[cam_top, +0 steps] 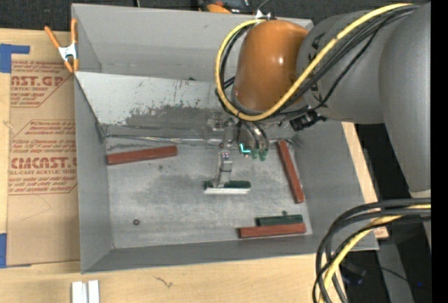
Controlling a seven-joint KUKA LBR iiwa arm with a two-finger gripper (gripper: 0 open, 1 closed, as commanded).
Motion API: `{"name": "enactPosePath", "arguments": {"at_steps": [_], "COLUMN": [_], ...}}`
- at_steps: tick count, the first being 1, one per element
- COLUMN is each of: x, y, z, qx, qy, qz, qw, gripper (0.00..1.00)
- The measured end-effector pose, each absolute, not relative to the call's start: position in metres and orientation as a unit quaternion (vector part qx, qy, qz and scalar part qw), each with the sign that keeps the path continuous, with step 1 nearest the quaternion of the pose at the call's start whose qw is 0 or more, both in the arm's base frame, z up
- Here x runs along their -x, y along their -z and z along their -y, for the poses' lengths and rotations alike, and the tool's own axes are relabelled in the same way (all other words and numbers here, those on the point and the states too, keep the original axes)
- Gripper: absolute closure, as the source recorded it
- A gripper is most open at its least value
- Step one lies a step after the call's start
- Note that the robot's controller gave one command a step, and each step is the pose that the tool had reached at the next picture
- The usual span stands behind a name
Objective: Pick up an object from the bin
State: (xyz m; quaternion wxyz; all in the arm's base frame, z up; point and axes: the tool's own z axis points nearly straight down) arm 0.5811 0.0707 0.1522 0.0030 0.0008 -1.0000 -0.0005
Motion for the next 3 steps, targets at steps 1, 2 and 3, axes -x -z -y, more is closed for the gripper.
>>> {"name": "enactPosePath", "arguments": {"at_steps": [1, 2, 3], "x": [-0.541, -0.544, -0.569], "y": [-0.07, -0.074, -0.222], "z": [-0.024, -0.026, -0.051], "qx": [-0.056, -0.057, -0.092], "qy": [-0.001, 0.001, 0.0], "qz": [0.998, 0.998, 0.996], "qw": [0.004, 0.0, -0.006], "gripper": [0.0, 1.0, 1.0]}}
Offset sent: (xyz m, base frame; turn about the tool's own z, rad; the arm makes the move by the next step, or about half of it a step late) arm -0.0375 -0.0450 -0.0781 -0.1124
